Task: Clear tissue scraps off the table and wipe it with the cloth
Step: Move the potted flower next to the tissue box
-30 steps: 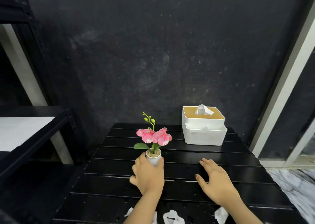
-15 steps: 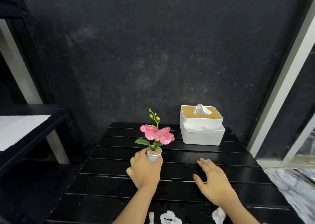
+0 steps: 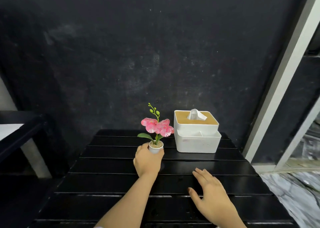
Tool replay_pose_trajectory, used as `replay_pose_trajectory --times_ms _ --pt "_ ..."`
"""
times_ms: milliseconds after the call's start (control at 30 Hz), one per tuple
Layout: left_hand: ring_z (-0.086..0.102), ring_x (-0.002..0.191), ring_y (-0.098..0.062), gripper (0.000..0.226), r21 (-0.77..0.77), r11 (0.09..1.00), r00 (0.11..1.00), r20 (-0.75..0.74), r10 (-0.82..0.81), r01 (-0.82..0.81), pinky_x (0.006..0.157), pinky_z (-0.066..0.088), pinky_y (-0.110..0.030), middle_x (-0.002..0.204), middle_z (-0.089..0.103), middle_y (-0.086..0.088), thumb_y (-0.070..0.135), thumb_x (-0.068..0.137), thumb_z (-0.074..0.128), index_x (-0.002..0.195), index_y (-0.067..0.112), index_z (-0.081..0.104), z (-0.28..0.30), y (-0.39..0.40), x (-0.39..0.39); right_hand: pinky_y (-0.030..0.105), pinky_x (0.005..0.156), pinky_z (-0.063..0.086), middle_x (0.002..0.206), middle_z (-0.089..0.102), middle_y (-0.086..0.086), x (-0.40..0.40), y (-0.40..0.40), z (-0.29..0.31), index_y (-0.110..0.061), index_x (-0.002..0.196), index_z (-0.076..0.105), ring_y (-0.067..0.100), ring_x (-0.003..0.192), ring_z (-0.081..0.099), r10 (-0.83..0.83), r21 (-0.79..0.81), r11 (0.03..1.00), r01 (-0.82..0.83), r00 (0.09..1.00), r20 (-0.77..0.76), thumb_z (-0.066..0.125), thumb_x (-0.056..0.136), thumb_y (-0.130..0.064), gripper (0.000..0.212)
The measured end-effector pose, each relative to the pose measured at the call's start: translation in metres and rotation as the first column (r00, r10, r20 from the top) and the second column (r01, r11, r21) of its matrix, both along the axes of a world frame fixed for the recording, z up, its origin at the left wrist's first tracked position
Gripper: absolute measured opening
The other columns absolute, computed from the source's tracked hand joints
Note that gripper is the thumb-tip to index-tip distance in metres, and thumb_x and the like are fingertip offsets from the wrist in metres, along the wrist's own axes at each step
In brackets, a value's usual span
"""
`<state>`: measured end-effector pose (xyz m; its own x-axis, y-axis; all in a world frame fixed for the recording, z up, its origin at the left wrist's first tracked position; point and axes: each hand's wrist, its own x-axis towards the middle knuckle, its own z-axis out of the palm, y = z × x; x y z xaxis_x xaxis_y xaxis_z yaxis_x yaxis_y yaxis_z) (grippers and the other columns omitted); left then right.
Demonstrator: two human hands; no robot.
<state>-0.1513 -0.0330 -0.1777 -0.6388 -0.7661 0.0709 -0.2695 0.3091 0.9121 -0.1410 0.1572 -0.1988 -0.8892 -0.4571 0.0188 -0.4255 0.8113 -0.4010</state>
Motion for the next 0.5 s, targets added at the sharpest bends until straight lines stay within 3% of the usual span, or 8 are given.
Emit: replay_pose_trajectory --times_ms 67,267,500 --pt "0.059 0.091 -0.023 0.029 -0.016 1.0 1.0 0.013 0.014 -0.014 0.093 0.047 -0.044 0.096 0.059 0.001 0.04 0.074 0.07 0.095 0.02 0.066 -0.004 -0.001 -0.009 0.028 0.117 0.005 0.153 0.019 -0.013 0.0 -0.001 0.0 -0.027 0.141 0.023 0.007 0.143 0.007 -0.002 -0.006 1.0 0.002 1.0 -0.009 0.014 0.066 -0.067 0.086" --pt "0.056 0.088 -0.023 0.03 -0.04 0.999 1.0 0.016 0.015 -0.014 0.093 0.042 -0.038 0.101 0.061 -0.004 0.042 0.075 0.068 0.092 0.017 0.066 -0.011 -0.003 -0.031 0.029 0.118 0.006 0.153 0.02 -0.011 0.0 0.001 0.0 -0.026 0.142 0.024 0.008 0.143 0.008 0.006 -0.013 1.0 -0.006 1.0 -0.019 0.029 0.077 -0.054 0.071" --pt "0.059 0.092 -0.025 0.031 -0.042 0.999 0.999 0.007 0.035 -0.034 0.092 0.041 -0.038 0.099 0.063 -0.006 0.04 0.075 0.07 0.094 0.015 0.066 -0.014 0.001 -0.054 0.029 0.118 0.005 0.153 0.019 -0.013 -0.001 0.001 -0.001 -0.027 0.142 0.023 0.006 0.142 0.007 0.007 -0.001 1.0 -0.007 1.0 -0.013 0.016 0.068 -0.065 0.082"
